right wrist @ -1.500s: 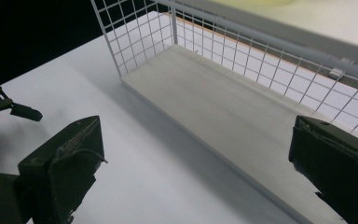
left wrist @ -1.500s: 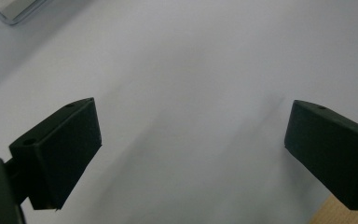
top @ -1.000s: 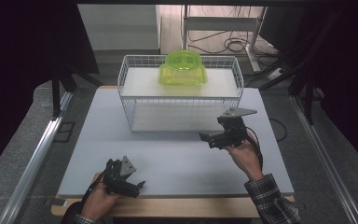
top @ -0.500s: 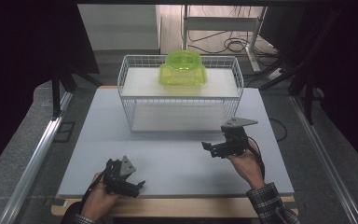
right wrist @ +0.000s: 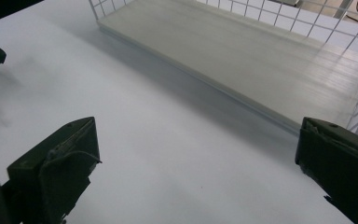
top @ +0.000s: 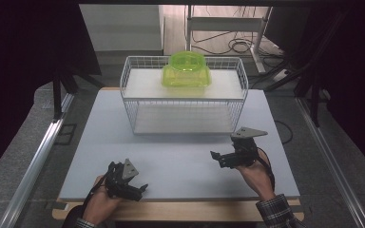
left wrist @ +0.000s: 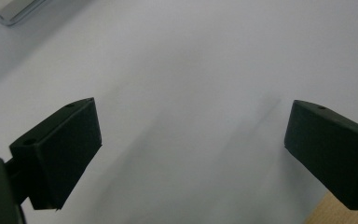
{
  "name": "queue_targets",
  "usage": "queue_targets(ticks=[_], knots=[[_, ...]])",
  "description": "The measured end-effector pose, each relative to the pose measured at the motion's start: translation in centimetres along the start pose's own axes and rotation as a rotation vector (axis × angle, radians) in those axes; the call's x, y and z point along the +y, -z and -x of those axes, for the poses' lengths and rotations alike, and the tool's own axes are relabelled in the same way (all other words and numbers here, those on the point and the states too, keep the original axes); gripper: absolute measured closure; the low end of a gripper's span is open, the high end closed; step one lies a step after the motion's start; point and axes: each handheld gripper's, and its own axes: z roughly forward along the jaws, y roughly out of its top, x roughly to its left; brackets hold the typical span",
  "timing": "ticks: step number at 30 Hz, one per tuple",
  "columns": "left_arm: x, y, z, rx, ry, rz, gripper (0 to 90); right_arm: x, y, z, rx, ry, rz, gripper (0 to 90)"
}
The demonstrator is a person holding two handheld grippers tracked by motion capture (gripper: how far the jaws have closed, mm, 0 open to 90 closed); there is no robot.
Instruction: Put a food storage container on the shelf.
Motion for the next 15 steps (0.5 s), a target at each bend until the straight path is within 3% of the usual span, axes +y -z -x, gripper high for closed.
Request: queue_targets(ticks=[15], knots=[[0.0, 0.0, 0.0, 0.007, -0.019, 0.003, 3.4, -2.4, 0.3, 0.3, -0.014, -0.015, -0.019, 0.0]])
